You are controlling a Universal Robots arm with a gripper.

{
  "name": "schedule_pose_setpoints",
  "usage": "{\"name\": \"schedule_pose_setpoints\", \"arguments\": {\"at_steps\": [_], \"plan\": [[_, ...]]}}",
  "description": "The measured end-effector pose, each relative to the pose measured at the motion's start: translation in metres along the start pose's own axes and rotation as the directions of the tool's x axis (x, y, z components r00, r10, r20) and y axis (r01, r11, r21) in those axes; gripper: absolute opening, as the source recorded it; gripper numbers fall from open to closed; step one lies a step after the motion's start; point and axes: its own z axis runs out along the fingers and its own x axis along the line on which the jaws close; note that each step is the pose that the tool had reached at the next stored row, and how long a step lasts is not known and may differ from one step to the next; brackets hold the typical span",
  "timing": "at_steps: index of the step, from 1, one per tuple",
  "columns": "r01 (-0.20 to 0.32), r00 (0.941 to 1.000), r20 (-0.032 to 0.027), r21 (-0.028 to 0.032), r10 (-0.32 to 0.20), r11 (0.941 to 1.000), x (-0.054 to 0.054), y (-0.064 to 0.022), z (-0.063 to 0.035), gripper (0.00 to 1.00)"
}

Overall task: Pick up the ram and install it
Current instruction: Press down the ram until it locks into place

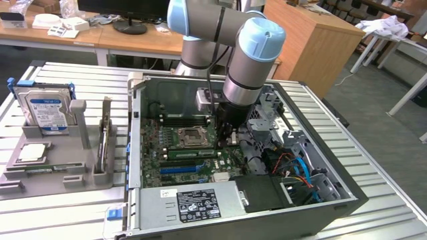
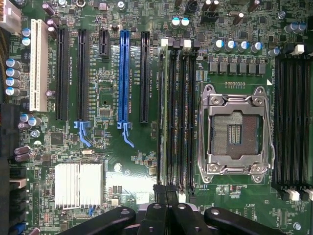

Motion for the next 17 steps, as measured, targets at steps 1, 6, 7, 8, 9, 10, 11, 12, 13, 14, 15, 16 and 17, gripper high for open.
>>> {"name": "schedule_pose_setpoints", "arguments": {"at_steps": [1,6,7,8,9,10,11,12,13,14,15,16,17], "plan": [[0.0,1.0,0.0,0.0,0.0,1.0,0.0,0.0,0.0,0.11],[0.0,1.0,0.0,0.0,0.0,1.0,0.0,0.0,0.0,0.11],[0.0,1.0,0.0,0.0,0.0,1.0,0.0,0.0001,0.0001,0.11],[0.0,1.0,0.0002,0.0001,0.0,1.0,0.0001,0.0,0.0005,0.11],[0.0,1.0,0.0001,0.0001,0.0,1.0,0.0001,0.0,0.0007,0.11],[0.0,1.0,-0.0001,0.0,0.0,1.0,0.0001,0.0,0.0008,0.11],[0.0,1.0,-0.0001,0.0,0.0,1.0,0.0001,0.0,0.001,0.11],[0.0,1.0,-0.0001,0.0,0.0,1.0,0.0001,0.0,0.0011,0.11],[0.0,1.0,-0.0002,0.0,0.0,1.0,0.0001,0.0,0.001,0.11],[0.0,1.0,-0.0001,0.0,0.0,1.0,0.0001,0.0,0.0011,0.11],[0.0,1.0,0.0,0.0,0.0,1.0,0.0001,0.0,0.0011,0.11],[0.0,1.0,0.0,0.0,0.0,1.0,0.0001,0.0,0.0012,0.11],[0.0,1.0,0.0003,0.0002,0.0,1.0,0.0001,0.0,0.0016,0.11]]}}
